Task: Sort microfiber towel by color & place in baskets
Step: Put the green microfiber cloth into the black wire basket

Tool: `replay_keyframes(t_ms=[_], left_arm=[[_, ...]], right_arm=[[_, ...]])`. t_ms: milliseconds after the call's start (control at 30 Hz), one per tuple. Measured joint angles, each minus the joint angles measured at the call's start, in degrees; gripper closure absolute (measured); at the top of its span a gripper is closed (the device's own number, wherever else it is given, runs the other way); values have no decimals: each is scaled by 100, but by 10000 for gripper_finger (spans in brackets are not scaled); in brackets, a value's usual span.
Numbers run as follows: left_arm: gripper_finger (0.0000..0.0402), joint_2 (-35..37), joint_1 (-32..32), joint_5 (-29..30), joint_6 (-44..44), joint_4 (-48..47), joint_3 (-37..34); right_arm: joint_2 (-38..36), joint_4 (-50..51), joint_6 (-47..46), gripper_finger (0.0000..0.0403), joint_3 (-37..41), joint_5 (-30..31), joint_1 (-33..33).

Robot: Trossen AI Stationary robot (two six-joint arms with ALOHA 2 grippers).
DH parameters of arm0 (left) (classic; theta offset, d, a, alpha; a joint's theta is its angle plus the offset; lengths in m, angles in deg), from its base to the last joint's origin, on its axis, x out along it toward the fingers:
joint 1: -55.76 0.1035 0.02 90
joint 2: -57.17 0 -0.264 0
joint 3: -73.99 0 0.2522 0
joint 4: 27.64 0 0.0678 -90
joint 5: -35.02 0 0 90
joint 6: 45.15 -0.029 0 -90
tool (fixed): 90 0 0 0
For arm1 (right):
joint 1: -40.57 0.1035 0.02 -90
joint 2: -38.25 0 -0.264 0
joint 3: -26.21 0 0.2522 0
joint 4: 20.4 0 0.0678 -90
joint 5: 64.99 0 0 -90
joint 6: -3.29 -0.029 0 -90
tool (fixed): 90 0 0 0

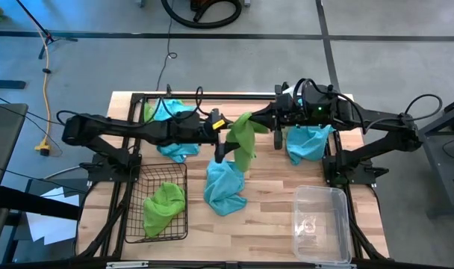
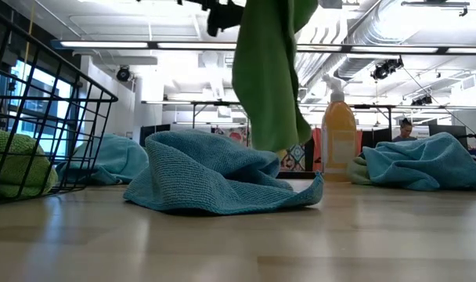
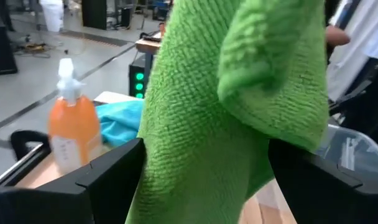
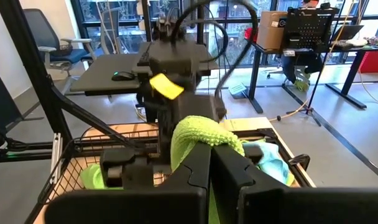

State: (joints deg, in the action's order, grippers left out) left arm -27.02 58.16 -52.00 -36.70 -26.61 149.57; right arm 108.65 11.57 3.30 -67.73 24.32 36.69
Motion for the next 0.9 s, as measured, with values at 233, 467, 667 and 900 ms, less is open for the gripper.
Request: replay_keyframes(t_ms=[233,467,667,900], left_arm=[[70,-484,-2,-150,160,1050,0],[72,-733,-2,-139,263,1543,0],[155,-782,22,-93,498,1727,0],[383,-780,33,-114,509,1785,0]], right_arm=[[1,-55,0,403,0,-95,0],[1,-92,8,403,0,-114,0],[1,-94,42,403,0,-114,0],[1,-93,46,403,0,-131,1]])
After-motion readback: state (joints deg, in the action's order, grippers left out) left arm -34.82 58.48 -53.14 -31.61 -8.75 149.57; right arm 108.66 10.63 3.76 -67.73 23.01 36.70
